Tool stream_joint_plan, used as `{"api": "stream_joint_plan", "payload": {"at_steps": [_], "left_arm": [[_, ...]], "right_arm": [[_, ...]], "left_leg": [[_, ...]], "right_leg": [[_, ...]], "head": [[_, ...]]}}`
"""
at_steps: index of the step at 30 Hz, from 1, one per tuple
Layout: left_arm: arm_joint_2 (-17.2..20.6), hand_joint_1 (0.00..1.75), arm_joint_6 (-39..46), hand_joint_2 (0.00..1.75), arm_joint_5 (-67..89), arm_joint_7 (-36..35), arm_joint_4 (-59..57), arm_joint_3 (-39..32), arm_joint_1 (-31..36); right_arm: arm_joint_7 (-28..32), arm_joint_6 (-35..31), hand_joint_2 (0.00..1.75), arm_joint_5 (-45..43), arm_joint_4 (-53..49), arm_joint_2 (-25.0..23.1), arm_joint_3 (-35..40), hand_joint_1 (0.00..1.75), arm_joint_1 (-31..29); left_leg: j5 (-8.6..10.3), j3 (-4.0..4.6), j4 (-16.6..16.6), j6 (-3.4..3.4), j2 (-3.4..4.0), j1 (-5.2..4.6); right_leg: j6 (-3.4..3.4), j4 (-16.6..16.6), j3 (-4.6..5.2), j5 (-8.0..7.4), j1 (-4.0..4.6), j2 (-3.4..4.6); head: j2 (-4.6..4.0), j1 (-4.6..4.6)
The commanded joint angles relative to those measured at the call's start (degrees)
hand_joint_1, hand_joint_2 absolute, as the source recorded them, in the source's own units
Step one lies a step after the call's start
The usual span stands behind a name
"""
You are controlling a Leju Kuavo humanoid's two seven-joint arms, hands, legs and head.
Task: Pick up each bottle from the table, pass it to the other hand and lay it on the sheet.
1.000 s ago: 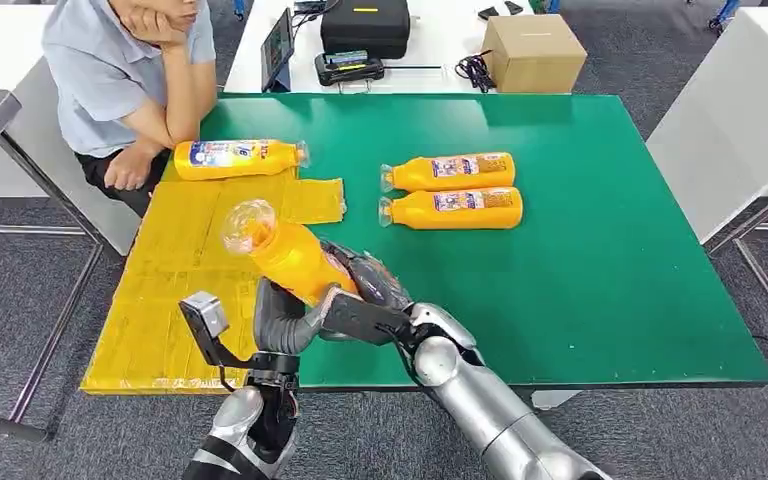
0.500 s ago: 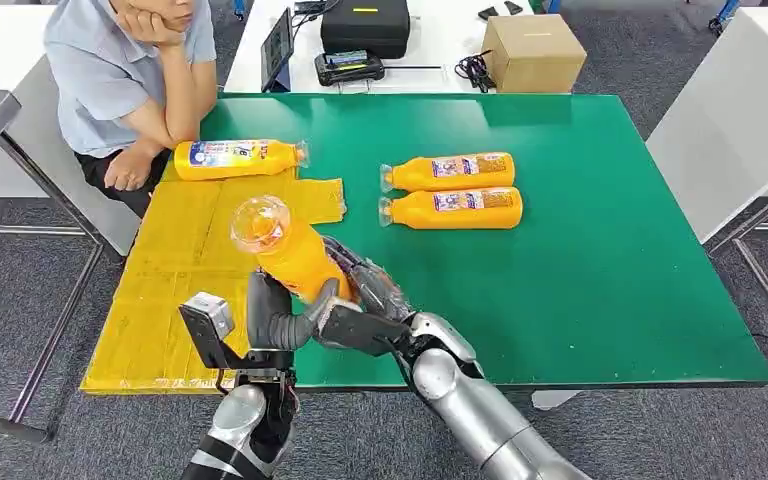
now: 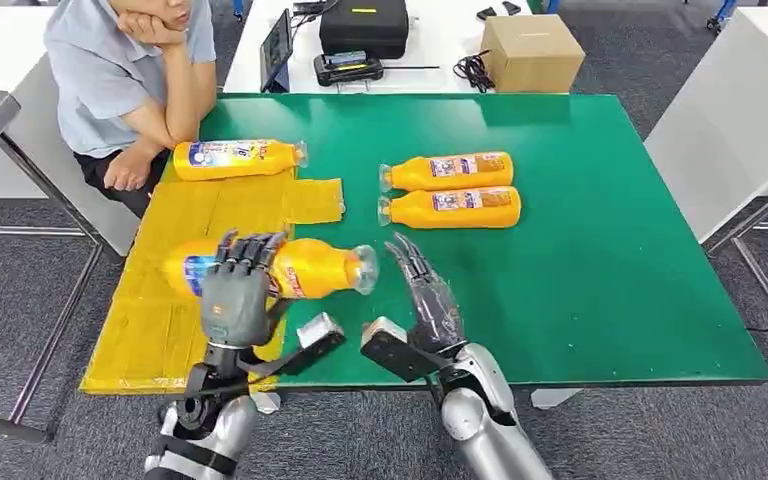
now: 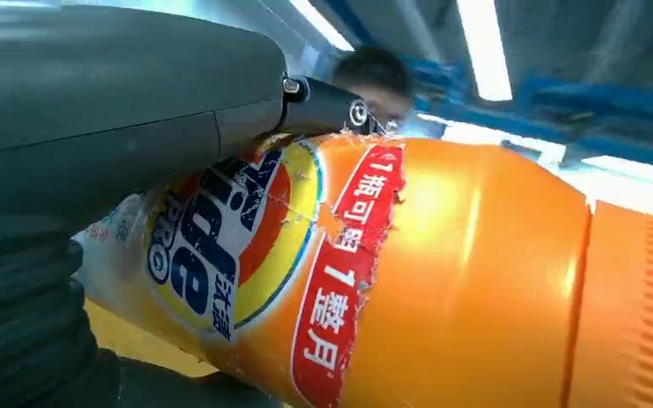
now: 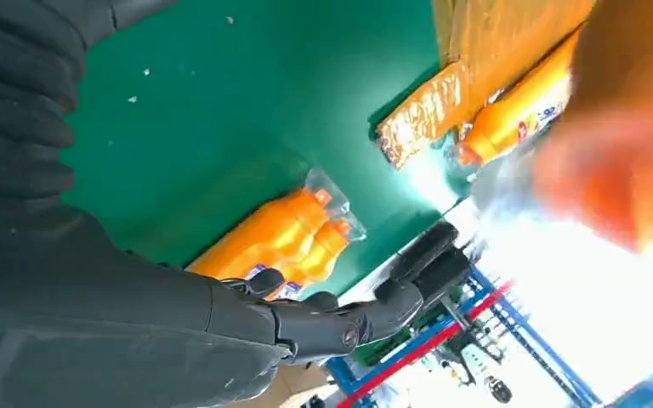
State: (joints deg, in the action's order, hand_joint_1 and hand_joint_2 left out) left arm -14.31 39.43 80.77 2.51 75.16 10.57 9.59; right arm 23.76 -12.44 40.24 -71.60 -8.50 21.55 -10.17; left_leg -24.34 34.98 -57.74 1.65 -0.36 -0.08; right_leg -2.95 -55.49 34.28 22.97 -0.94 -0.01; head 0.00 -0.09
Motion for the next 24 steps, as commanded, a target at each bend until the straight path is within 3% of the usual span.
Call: {"api": "stream_joint_plan", "payload": {"at_steps": [1,6,9,14,24], "left_arm": [[5.7,1.75,-0.6,1.75,2.7,-3.2,-11.4,-6.0,7.5],[9.1,1.75,-11.0,1.75,8.3,-7.9,-18.9,-7.6,11.0],[10.3,1.75,-15.9,1.75,7.0,-7.1,-27.3,-7.5,14.2],[10.6,1.75,-18.2,1.75,0.0,-2.7,-39.9,-10.0,17.8],[10.8,1.75,-19.3,1.75,0.3,-2.7,-41.3,-9.6,18.0]], "right_arm": [[1.1,0.8,1.75,-0.9,2.3,-0.7,-4.5,0.0,-0.9],[2.4,1.2,1.75,-3.5,-0.2,-0.6,-7.5,0.0,1.9],[3.2,3.4,1.75,-5.3,-0.9,-0.6,-9.0,0.0,2.7],[4.0,4.8,1.75,-6.2,0.9,-1.0,-9.2,0.0,2.2],[4.0,4.9,1.75,-6.2,1.1,-1.0,-9.1,0.0,2.2]], "left_leg": [[-0.01,-0.23,0.1,-0.12,-0.06,0.03],[-0.05,-0.38,0.1,-0.14,-0.06,0.06],[-0.01,-0.32,0.1,-0.13,-0.22,0.06],[0.01,-0.19,0.1,-0.11,-0.11,0.02],[-0.01,-0.39,0.1,-0.12,-0.05,0.02]], "right_leg": [[0.13,0.0,-0.23,0.06,0.04,-0.06],[0.16,0.0,-0.39,0.11,0.06,-0.03],[0.14,0.0,-0.37,0.1,0.06,-0.14],[0.1,0.0,-0.22,0.05,0.02,-0.02],[0.12,0.0,-0.41,0.03,0.01,0.06]], "head": [[0.0,0.0],[0.0,-0.02],[0.0,0.0],[0.0,0.0],[0.0,0.0]]}}
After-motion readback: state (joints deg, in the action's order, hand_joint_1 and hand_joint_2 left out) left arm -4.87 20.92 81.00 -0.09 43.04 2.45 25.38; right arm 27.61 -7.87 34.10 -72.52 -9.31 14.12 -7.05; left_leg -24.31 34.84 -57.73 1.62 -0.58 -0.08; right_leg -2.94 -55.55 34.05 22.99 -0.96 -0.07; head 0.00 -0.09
